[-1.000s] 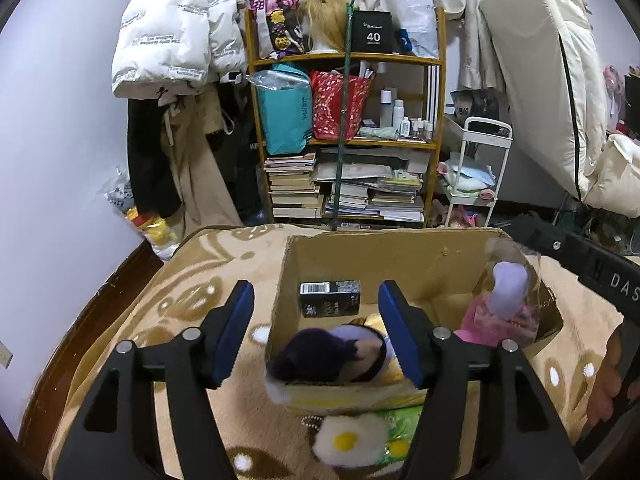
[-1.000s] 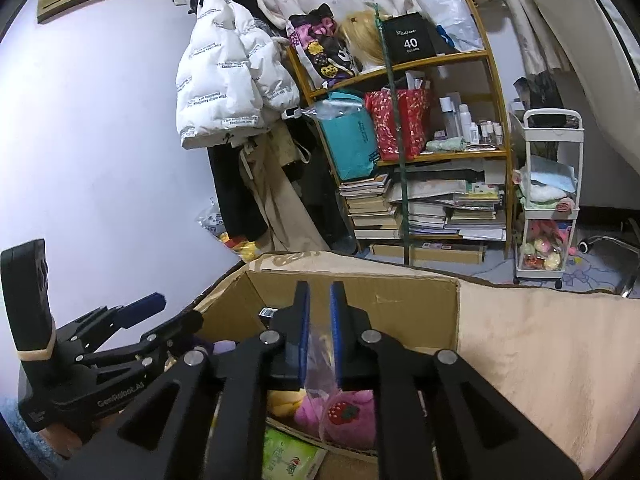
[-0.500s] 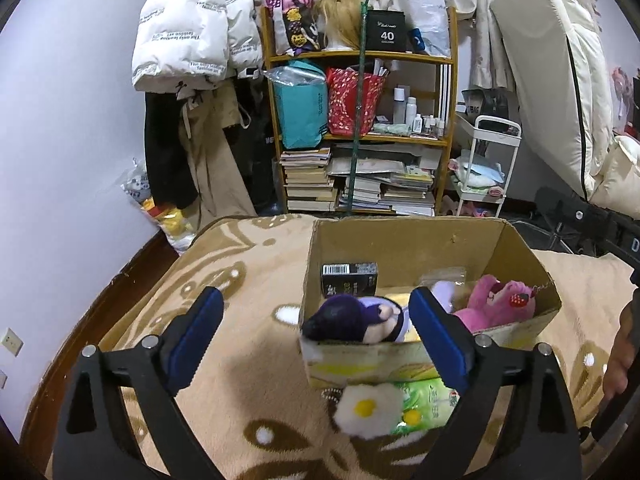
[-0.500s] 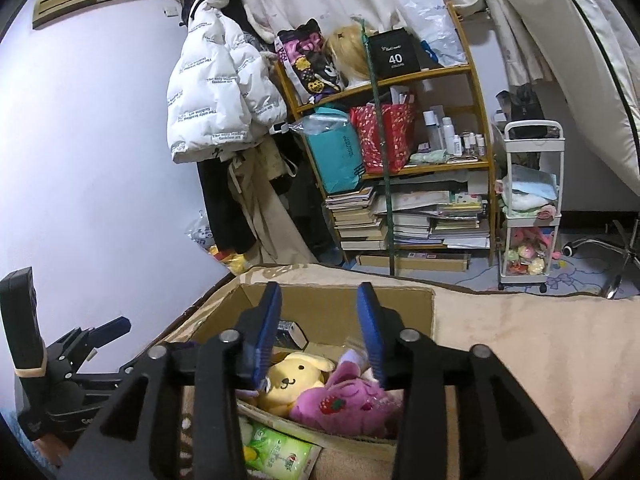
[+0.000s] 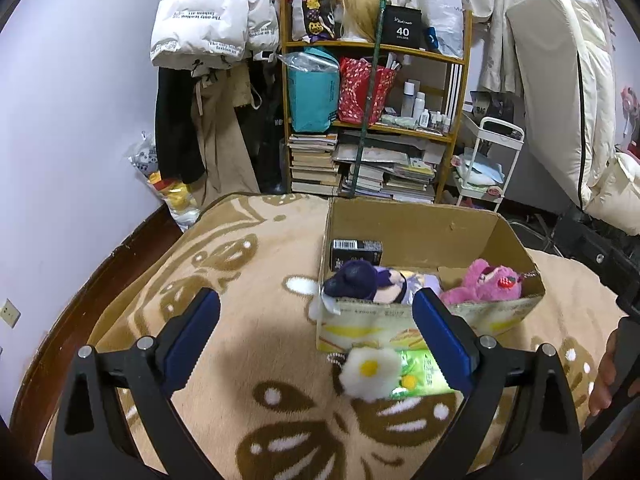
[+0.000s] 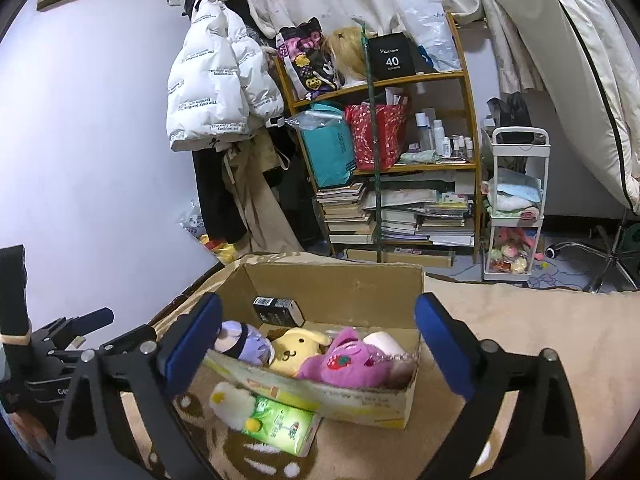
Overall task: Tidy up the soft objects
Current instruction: 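Move both tools back down to the chick plush and green tissue pack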
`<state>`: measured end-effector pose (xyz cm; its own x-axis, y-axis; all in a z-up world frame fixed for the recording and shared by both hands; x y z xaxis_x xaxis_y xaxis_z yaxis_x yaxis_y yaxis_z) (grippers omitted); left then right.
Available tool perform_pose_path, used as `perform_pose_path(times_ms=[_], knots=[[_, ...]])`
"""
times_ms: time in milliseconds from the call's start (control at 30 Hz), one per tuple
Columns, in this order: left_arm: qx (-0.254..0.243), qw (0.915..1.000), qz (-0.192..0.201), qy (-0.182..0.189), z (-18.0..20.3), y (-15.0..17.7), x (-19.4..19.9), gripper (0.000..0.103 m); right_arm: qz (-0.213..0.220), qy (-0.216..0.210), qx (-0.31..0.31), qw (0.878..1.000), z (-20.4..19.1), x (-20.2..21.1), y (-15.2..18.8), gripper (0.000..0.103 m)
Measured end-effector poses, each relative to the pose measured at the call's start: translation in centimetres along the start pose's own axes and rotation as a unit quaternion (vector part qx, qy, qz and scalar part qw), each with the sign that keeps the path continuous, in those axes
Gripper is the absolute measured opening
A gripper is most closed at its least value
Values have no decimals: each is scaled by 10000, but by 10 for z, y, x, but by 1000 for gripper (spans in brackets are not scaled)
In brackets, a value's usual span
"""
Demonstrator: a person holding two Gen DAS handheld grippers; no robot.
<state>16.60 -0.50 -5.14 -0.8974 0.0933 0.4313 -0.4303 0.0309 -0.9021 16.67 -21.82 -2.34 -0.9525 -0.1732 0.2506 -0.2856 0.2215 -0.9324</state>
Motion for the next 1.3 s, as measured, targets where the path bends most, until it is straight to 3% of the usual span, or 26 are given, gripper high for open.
perform_pose_path(times_ms=[467,700,1300], knots=[[221,9990,-374,-110,-19,19,31,96,-298,88,113,9995,-15,30,19,102],[147,9992,-359,-62,-17,22,40,96,-452,146,273,9985,-23,37,30,102],[-5,9971,-744,127,-5,34,13,96,-982,176,511,9937,-27,16,70,103]])
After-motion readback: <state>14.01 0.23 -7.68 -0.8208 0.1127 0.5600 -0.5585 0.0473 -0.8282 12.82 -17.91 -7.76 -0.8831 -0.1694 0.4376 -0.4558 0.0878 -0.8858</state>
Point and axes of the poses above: each gripper's, at about its wrist camera, not at the fingertips, and x roughly against the way its jaws point, z to its right, y to its underside, the point moved 5 cm from there along -x, roughly the way its jaws point, and after that the axes turned 14 degrees about z, right-handed, at the moved point
